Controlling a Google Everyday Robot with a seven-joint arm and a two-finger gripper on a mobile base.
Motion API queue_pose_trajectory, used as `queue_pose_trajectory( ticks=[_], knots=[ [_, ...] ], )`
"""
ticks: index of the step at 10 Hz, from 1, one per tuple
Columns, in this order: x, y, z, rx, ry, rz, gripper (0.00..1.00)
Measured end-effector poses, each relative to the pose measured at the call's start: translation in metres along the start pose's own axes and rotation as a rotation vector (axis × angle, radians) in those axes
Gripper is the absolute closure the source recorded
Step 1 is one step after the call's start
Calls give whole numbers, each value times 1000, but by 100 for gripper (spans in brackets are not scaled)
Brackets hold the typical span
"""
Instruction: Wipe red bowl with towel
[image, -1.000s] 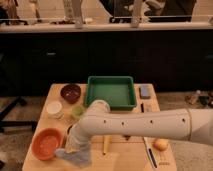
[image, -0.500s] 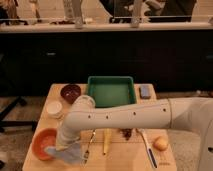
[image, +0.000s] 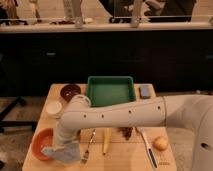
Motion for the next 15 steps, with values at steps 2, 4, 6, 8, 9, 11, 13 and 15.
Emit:
queue_pose_trajectory(
  ticks=[2,4,6,8,9,11,13,15],
  knots=[
    [-1,0,1,0,-2,0,100],
    [-7,-5,7,1,-35,8,100],
    [-26,-13,20,-16,-75,0,100],
    [-34,-20,25,-27,-105,2,100],
    [-40,-24,29,-34,-116,-2,100],
    [-51,-32,35,-43,-133,-7,100],
    [-64,-43,48,-66,-144,-12,100],
    [-68,-52,64,-82,-145,-25,100]
  ],
)
